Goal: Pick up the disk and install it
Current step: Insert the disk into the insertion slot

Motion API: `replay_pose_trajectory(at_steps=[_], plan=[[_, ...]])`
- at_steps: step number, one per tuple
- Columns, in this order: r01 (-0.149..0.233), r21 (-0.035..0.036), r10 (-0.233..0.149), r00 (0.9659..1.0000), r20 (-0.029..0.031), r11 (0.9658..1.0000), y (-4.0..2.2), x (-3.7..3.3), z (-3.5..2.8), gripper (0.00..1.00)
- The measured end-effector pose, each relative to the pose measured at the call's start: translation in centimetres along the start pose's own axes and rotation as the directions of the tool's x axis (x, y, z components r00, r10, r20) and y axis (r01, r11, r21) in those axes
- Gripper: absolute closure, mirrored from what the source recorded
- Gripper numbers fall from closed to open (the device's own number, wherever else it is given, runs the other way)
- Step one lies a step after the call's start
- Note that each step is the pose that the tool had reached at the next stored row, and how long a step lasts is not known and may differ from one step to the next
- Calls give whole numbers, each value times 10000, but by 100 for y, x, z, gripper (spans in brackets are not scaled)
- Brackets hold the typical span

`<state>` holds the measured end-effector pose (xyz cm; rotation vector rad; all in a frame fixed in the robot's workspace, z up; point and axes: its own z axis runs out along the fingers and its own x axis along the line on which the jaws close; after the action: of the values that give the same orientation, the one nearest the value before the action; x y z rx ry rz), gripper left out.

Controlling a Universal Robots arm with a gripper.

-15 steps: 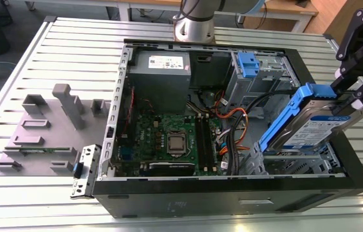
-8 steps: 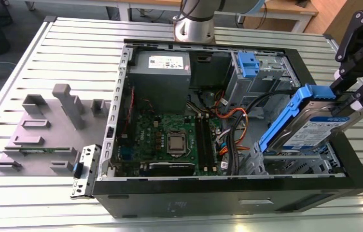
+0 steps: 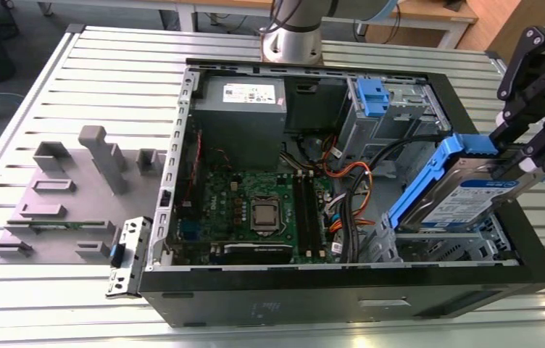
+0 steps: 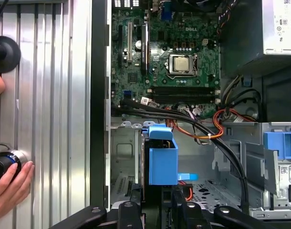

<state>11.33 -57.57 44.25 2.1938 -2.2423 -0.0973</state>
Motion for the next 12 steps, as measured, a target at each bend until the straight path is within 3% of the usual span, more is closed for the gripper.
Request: replay_pose_trajectory(at_steps=[4,12], plan=[[0,-1,0,10000,0,10000,-3,3,54,65],[0,-1,0,10000,3,10000,-4,6,83,65]])
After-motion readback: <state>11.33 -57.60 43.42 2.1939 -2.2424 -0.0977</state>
